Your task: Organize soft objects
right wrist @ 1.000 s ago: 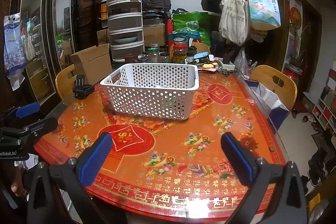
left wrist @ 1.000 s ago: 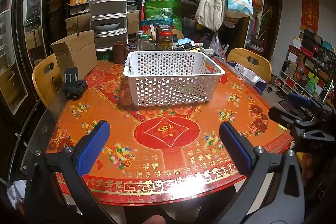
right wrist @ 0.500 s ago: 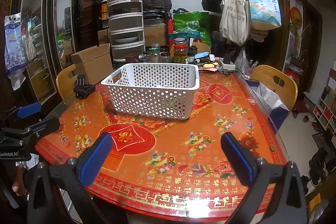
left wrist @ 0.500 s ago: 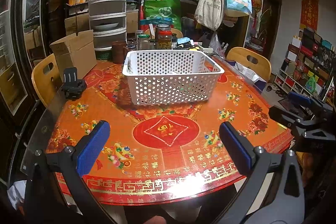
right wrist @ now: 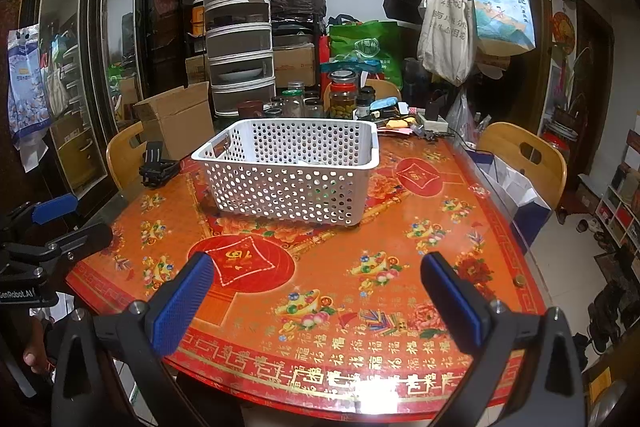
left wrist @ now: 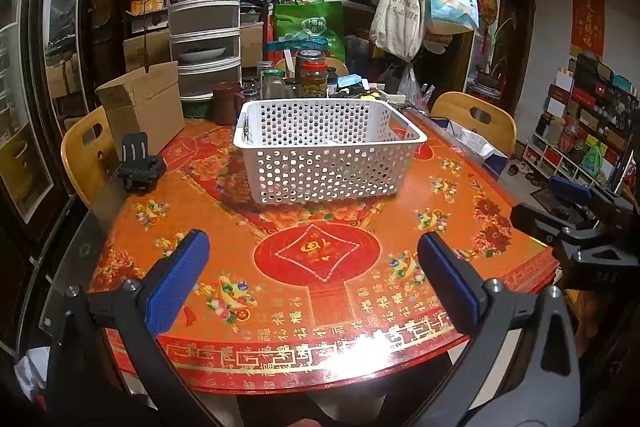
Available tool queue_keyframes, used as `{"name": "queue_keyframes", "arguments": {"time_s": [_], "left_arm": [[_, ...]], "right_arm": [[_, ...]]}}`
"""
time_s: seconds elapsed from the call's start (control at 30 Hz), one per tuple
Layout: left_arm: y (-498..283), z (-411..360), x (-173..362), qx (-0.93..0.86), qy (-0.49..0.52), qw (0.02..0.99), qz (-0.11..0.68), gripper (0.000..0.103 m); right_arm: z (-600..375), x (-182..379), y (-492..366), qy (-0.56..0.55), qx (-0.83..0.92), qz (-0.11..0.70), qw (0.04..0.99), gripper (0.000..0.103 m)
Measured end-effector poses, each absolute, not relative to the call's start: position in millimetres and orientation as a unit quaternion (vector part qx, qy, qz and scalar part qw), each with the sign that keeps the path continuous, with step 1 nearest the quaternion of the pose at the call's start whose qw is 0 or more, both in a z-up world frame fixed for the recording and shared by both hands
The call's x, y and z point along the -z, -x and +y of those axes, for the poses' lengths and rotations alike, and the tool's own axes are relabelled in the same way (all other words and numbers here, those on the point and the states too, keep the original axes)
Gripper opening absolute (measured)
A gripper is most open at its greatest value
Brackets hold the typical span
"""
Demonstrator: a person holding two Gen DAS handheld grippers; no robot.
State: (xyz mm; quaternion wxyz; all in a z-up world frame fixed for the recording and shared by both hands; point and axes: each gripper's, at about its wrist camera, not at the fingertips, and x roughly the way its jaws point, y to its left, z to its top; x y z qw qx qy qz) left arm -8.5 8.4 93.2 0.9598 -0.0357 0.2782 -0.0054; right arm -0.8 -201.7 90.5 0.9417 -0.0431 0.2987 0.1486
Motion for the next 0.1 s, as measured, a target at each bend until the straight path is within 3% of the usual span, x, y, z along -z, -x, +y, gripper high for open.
{"name": "queue_keyframes", "arguments": {"time_s": [0.1], "left_arm": [[8.8, 8.5, -94.3, 0.004, 0.035, 0.960, 0.278, 0.103]], "right_arm": [[-202.2, -90.0, 1.0, 0.042, -0.149, 0.299, 0.942, 0.103]]}}
